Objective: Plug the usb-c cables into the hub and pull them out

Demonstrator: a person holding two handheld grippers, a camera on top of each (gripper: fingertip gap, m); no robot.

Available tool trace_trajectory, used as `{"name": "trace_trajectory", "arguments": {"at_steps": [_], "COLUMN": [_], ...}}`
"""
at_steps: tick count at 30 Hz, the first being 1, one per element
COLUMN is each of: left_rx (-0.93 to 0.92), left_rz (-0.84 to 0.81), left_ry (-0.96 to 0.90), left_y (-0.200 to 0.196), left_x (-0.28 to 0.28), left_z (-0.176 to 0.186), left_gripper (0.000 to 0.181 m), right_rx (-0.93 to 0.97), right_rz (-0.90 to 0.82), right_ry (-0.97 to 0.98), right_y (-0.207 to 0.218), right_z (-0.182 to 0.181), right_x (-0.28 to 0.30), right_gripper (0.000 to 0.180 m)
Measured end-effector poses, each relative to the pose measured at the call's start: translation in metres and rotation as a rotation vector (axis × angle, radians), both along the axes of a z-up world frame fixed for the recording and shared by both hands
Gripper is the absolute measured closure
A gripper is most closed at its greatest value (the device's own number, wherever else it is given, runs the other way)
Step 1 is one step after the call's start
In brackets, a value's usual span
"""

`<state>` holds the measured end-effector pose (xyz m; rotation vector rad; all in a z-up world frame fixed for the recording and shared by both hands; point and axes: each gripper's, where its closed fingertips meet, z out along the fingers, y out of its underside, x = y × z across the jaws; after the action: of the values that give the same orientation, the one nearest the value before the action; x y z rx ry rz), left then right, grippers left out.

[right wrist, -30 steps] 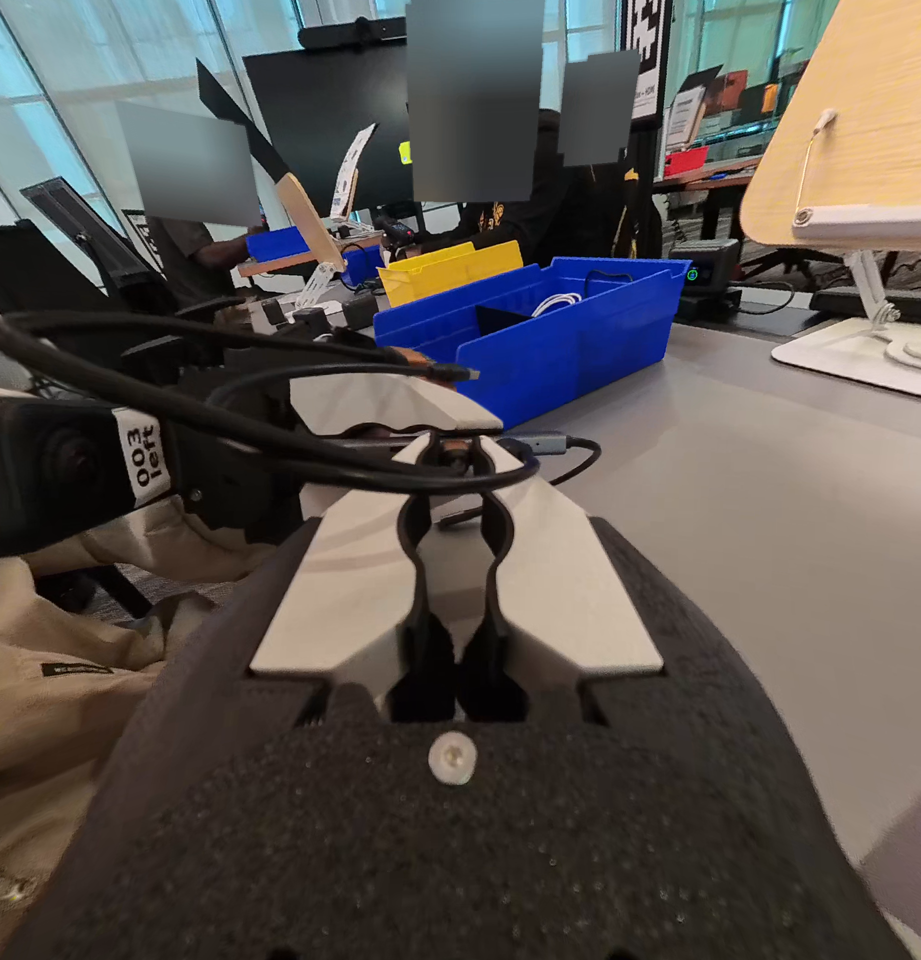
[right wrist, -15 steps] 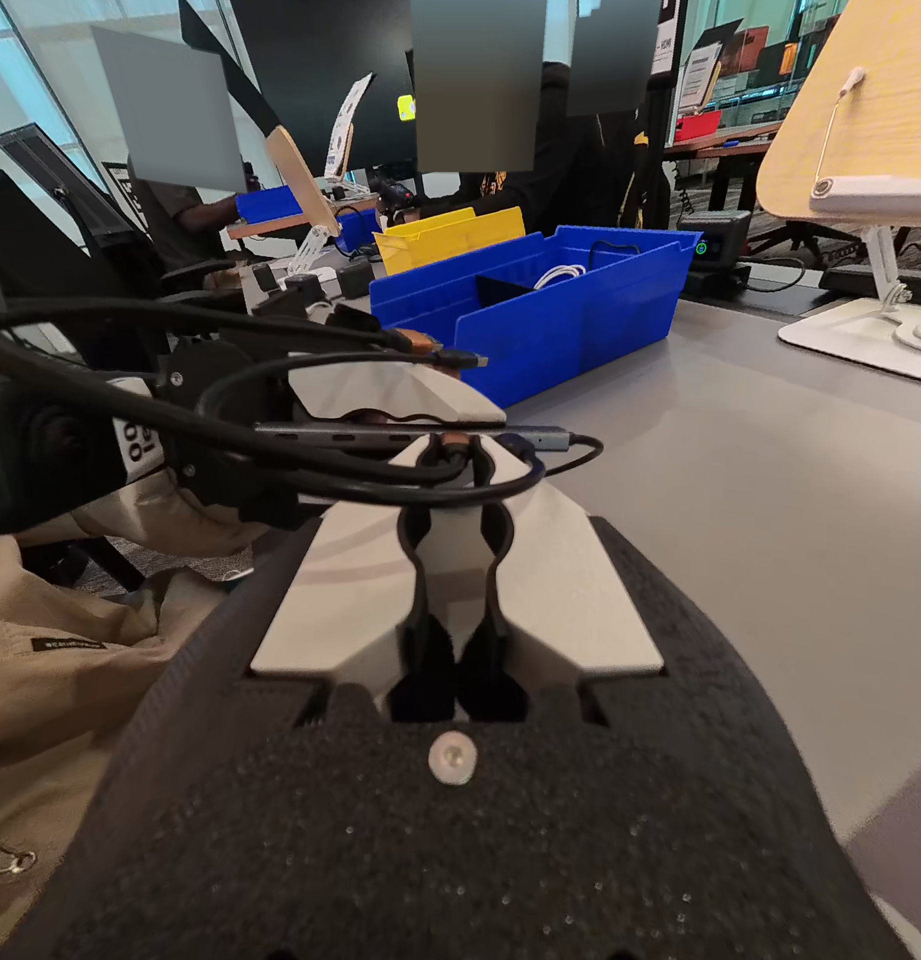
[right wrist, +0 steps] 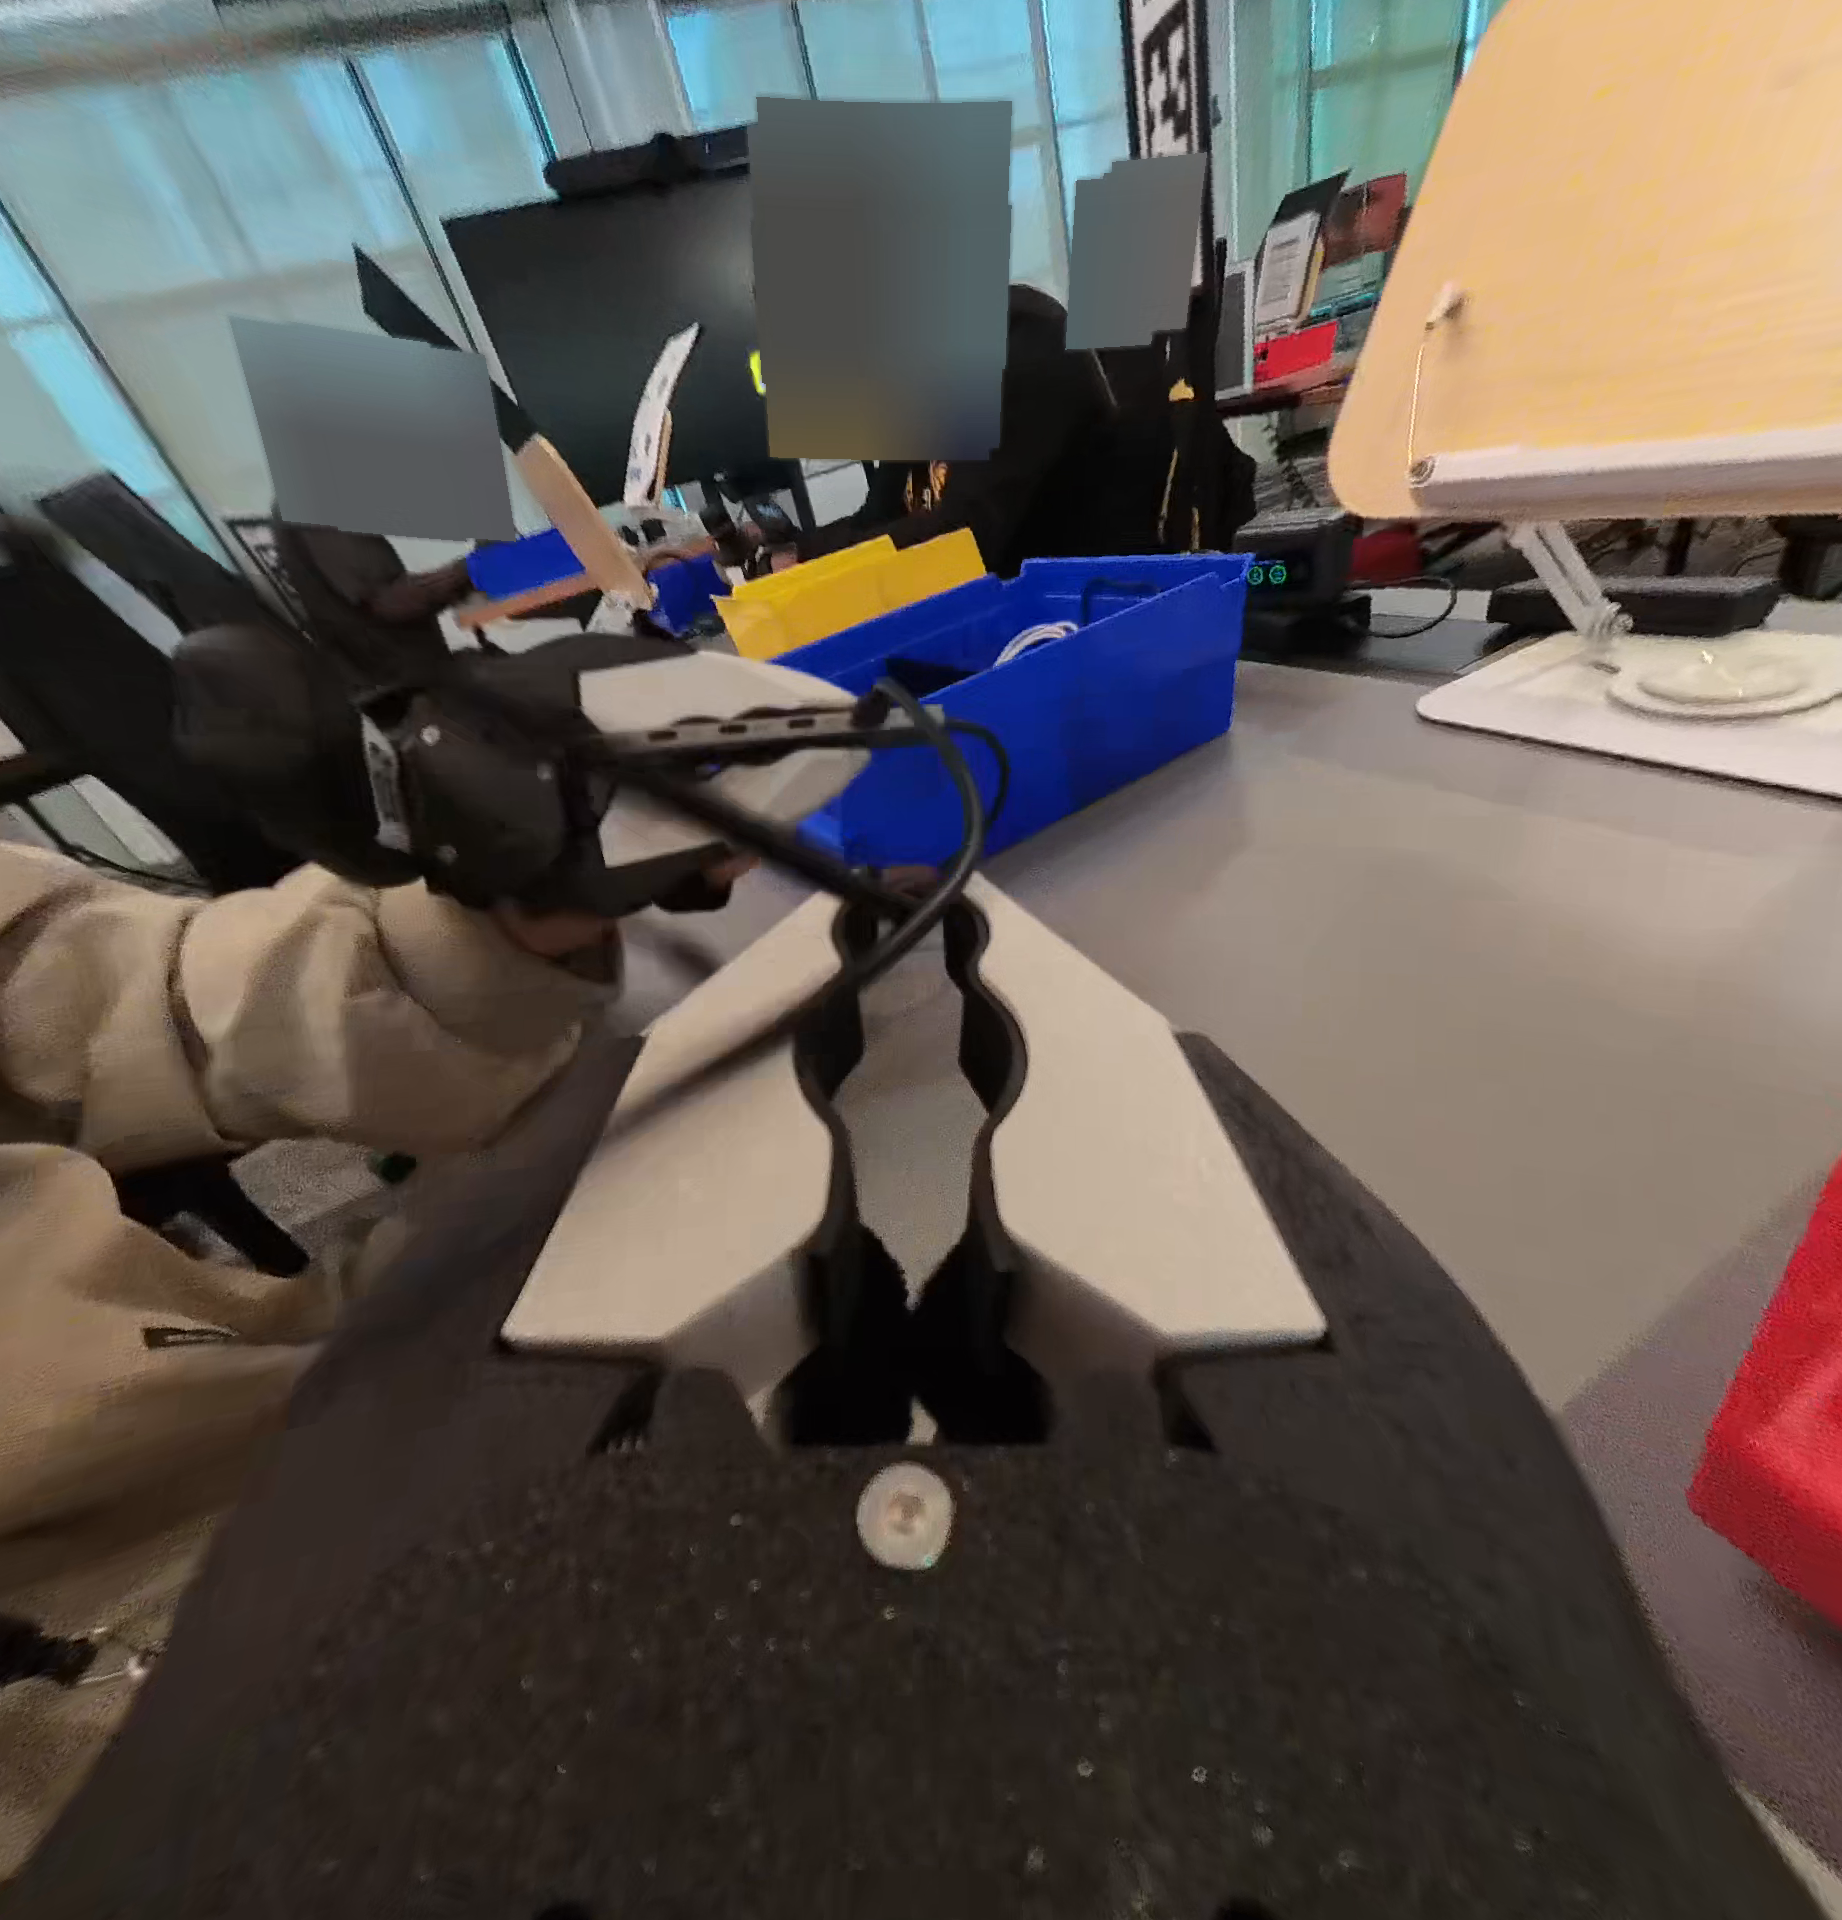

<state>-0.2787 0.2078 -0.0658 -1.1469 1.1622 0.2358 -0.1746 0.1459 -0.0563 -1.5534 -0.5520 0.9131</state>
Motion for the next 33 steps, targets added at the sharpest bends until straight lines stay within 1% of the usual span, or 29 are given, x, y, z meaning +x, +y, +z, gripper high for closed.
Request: {"name": "trace_trajectory", "arguments": {"at_steps": [2,6,9,11,13,15,17,19,21,24,27,28,30,33], "left_rx": [-0.017,-0.063,-0.092,-0.09,-0.101,-0.1,-0.111,-0.151,-0.169,-0.156,-0.166,-0.172,-0.175,-0.155], "left_rz": [0.01,0.027,0.045,0.105,0.161,0.204,0.212,0.206,0.197,0.18,0.161,0.151,0.134,0.117], "left_ry": [-0.003,-0.08,-0.164,-0.246,-0.363,-0.417,-0.439,-0.46,-0.46,-0.412,-0.382,-0.38,-0.367,-0.324], "left_y": [0.001,0.01,0.012,0.019,0.027,0.033,0.034,0.034,0.034,0.033,0.03,0.028,0.026,0.022], "left_x": [0.007,0.0,-0.003,-0.018,-0.039,-0.057,-0.064,-0.063,-0.06,-0.053,-0.044,-0.041,-0.035,-0.028], "left_z": [-0.004,-0.004,0.003,0.015,0.027,0.034,0.034,0.03,0.026,0.022,0.017,0.017,0.016,0.013], "left_gripper": [0.17,0.17,0.17,0.169,0.169,0.17,0.17,0.17,0.17,0.17,0.17,0.17,0.17,0.17], "right_rx": [-0.066,-0.128,-0.17,-0.192,-0.197,-0.189,-0.152,-0.114,-0.093,-0.076,-0.113,-0.114,-0.148,-0.2], "right_rz": [0.094,0.114,0.061,0.0,-0.067,-0.131,-0.199,-0.272,-0.373,-0.541,-0.688,-0.728,-0.782,-0.851], "right_ry": [-0.011,-0.242,-0.311,-0.398,-0.466,-0.472,-0.472,-0.511,-0.565,-0.63,-0.77,-0.784,-0.835,-1.002], "right_y": [-0.004,-0.002,0.007,0.015,0.022,0.028,0.035,0.042,0.049,0.062,0.08,0.086,0.096,0.108], "right_z": [-0.01,-0.052,-0.067,-0.08,-0.085,-0.076,-0.056,-0.034,-0.014,0.013,0.017,0.02,0.023,0.027], "right_x": [-0.008,-0.009,-0.006,0.004,0.019,0.036,0.055,0.079,0.11,0.165,0.22,0.233,0.254,0.281], "right_gripper": [0.168,0.168,0.168,0.168,0.168,0.168,0.168,0.168,0.168,0.168,0.168,0.168,0.168,0.168]}}
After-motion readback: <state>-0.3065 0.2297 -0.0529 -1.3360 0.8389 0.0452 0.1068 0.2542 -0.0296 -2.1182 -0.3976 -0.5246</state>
